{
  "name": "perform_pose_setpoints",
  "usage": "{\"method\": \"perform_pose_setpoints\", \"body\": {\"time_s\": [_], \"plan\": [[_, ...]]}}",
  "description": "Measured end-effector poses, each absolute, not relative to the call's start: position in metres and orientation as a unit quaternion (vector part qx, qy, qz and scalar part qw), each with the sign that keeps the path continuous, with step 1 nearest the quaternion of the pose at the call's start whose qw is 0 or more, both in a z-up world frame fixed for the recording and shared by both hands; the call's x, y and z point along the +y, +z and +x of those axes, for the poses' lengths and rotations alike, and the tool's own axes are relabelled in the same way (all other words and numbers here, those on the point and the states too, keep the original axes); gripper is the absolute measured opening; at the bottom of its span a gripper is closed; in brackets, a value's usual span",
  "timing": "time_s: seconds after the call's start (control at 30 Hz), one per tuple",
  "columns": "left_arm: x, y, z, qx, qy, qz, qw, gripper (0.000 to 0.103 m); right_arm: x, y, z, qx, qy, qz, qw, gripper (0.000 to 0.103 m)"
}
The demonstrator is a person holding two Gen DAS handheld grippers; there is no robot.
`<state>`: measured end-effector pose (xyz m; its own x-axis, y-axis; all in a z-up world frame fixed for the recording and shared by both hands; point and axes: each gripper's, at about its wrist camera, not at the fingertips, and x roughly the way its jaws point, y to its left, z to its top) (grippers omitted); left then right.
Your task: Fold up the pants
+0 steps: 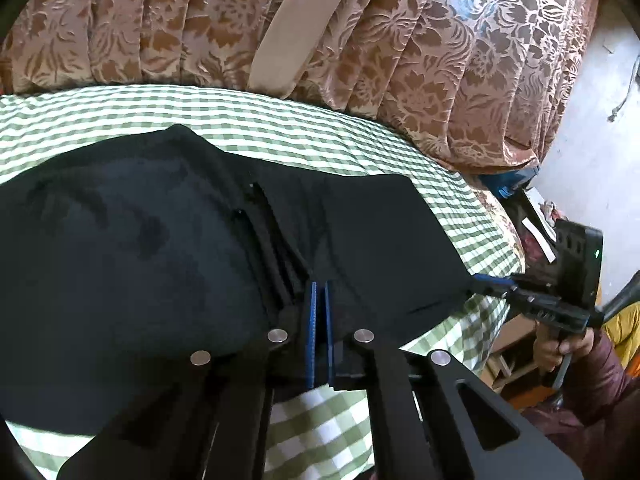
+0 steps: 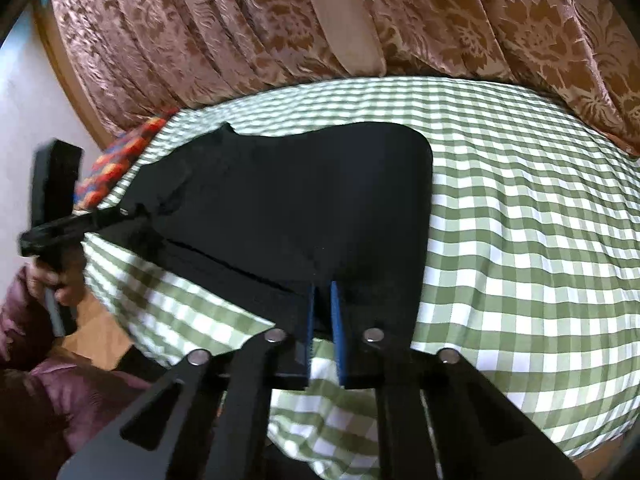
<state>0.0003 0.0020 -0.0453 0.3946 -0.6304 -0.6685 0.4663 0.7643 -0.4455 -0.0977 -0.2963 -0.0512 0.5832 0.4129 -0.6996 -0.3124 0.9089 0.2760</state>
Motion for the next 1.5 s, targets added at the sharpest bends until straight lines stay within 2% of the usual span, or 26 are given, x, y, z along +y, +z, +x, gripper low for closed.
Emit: {"method": "perform_pose_setpoints", "body": {"time_s": [0.2, 0.4, 0.43, 0.53, 0.63, 0.67, 0.77, 0.8, 0.87, 1.0, 1.1, 1.23, 1.33, 1.43, 1.5], "plan": [[0.007, -0.060, -0.003, 0.463, -0.321, -0.093, 0.821, 0.002, -0.295, -0.075, -0.095, 0.438, 0.208, 0.062, 0.873, 0.000], [0.019, -0.034, -0.006, 0.430, -0.328, -0.127, 0.832, 0.002, -0.302, -0.068, -0.093, 0.455, 0.235, 0.081, 0.855, 0.004], [0.016, -0.028, -0.006, 0.420, -0.334, -0.126, 0.834, 0.002, -0.305, -0.061, -0.090, 0.447, 0.241, 0.096, 0.856, 0.008], [-0.007, -0.015, 0.000, 0.407, -0.356, -0.108, 0.834, 0.002, -0.309, -0.040, -0.074, 0.415, 0.248, 0.136, 0.865, 0.035], [-0.040, -0.015, 0.014, 0.411, -0.362, -0.081, 0.833, 0.002, -0.301, -0.027, -0.046, 0.396, 0.241, 0.160, 0.872, 0.041], [-0.047, -0.017, 0.017, 0.413, -0.358, -0.075, 0.834, 0.003, -0.296, -0.023, -0.034, 0.383, 0.233, 0.162, 0.879, 0.046], [-0.063, -0.033, 0.024, 0.435, -0.349, -0.056, 0.828, 0.022, -0.290, -0.018, -0.009, 0.385, 0.217, 0.180, 0.878, 0.046], [-0.065, -0.040, 0.024, 0.447, -0.345, -0.051, 0.824, 0.022, -0.286, -0.015, -0.004, 0.394, 0.235, 0.181, 0.870, 0.046], [-0.064, -0.053, 0.018, 0.469, -0.343, -0.037, 0.813, 0.022, -0.281, -0.011, -0.009, 0.399, 0.244, 0.143, 0.872, 0.055], [-0.046, -0.069, 0.010, 0.476, -0.359, -0.064, 0.800, 0.022, -0.304, -0.028, -0.016, 0.420, 0.214, 0.148, 0.870, 0.057], [-0.038, -0.071, 0.008, 0.477, -0.363, -0.081, 0.796, 0.022, -0.314, -0.059, -0.029, 0.461, 0.201, 0.120, 0.856, 0.054], [-0.034, -0.072, -0.006, 0.473, -0.371, -0.062, 0.797, 0.022, -0.313, -0.076, -0.073, 0.423, 0.196, 0.015, 0.885, 0.055], [-0.026, -0.072, -0.008, 0.476, -0.371, -0.080, 0.793, 0.022, -0.317, -0.075, -0.081, 0.427, 0.189, 0.033, 0.884, 0.055], [-0.019, -0.061, -0.002, 0.467, -0.357, -0.104, 0.802, 0.022, -0.321, -0.067, -0.075, 0.446, 0.196, 0.042, 0.872, 0.065], [-0.018, -0.051, 0.007, 0.451, -0.347, -0.114, 0.815, 0.023, -0.323, -0.055, -0.065, 0.448, 0.200, 0.066, 0.869, 0.065]]}}
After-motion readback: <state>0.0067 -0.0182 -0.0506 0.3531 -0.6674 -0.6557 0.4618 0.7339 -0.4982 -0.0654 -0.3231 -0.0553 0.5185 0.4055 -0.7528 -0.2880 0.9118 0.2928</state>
